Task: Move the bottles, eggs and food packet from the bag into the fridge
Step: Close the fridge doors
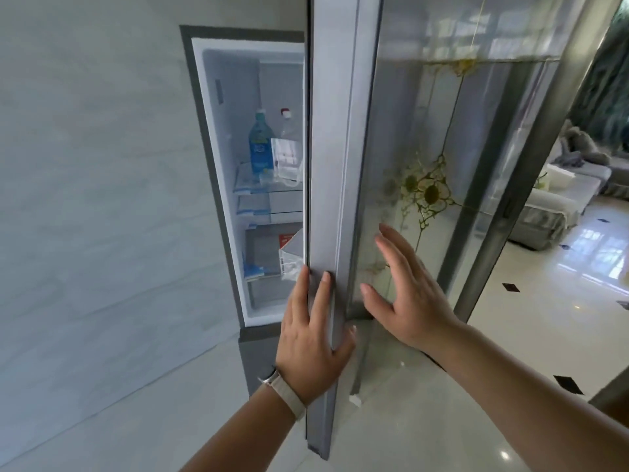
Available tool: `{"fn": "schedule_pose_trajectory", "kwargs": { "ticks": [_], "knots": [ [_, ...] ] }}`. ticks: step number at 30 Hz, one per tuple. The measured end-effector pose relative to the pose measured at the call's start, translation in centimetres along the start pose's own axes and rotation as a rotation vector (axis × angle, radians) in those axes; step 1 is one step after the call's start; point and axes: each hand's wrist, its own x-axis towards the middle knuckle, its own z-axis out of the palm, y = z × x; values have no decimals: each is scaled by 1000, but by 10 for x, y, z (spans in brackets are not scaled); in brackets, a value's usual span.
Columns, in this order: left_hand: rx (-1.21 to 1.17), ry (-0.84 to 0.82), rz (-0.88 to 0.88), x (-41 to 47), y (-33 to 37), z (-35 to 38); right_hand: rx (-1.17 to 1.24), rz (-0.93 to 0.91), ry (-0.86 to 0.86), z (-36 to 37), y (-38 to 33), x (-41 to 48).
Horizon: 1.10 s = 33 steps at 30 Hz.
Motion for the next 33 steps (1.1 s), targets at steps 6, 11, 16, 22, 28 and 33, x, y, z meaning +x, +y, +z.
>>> {"fn": "schedule_pose_trajectory", "kwargs": {
  "ticks": [6, 11, 16, 22, 28, 33],
  "knots": [
    [-41, 56, -89, 6, -28, -9, -66, -94, -46, 39, -1, 41],
    [-53, 150, -140, 21, -51, -10, -61, -169, 18, 89, 1, 72],
    [-3, 220, -252, 38, -77, -6, -27, -277, 108, 131, 5, 101],
    [40, 287, -326, 60, -121, -2, -27, -407, 175, 171, 25, 138],
    [36, 416, -377, 86, -155, 8, -19, -424, 227, 198, 48, 173],
    [103, 439, -379, 104, -182, 15, -5, -464, 224, 220, 57, 192]
  ]
}}
